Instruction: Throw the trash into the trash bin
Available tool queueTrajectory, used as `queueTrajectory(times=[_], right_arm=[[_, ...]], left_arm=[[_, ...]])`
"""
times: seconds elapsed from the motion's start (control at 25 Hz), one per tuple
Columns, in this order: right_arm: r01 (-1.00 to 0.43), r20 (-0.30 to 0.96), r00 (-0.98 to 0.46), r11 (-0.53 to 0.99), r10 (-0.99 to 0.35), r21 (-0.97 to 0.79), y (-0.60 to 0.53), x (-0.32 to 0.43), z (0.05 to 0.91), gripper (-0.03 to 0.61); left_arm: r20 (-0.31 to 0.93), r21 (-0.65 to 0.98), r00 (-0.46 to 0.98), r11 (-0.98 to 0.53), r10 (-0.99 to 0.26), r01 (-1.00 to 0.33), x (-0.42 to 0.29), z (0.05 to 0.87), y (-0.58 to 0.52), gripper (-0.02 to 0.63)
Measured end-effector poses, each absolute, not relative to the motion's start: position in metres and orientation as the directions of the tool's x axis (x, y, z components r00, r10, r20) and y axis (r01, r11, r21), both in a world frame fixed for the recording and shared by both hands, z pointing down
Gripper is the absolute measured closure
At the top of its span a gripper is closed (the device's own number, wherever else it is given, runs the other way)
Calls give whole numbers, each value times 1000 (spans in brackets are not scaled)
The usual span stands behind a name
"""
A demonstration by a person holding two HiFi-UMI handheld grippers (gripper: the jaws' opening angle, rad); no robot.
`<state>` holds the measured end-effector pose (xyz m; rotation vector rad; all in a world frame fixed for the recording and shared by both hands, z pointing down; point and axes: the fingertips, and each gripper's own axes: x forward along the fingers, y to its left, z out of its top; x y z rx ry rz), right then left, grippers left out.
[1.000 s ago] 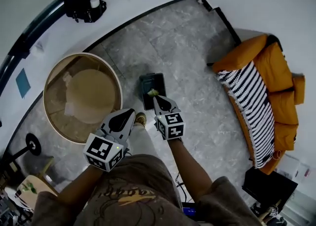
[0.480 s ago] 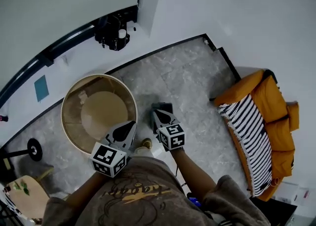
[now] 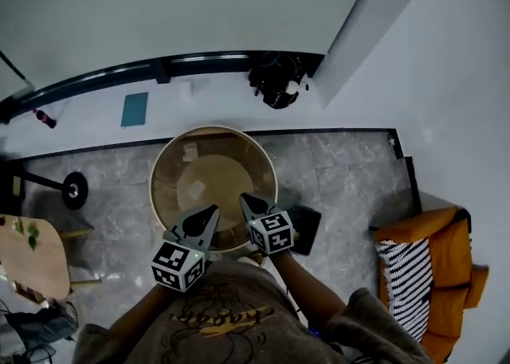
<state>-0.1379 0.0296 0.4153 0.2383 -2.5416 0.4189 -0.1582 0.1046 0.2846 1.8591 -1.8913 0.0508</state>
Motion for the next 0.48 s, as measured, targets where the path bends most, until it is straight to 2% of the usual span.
queueTrajectory(times=[0.24, 0.48], right_arm=[[-70, 513, -855, 965, 72, -252, 97, -232, 410, 558], [-38, 507, -856, 967, 98, -252, 115, -262, 409, 558]], left_arm=[[371, 298, -106, 226, -923, -928, -226, 289, 166, 595], [375, 316, -127, 256, -918, -913, -251, 296, 187, 595]])
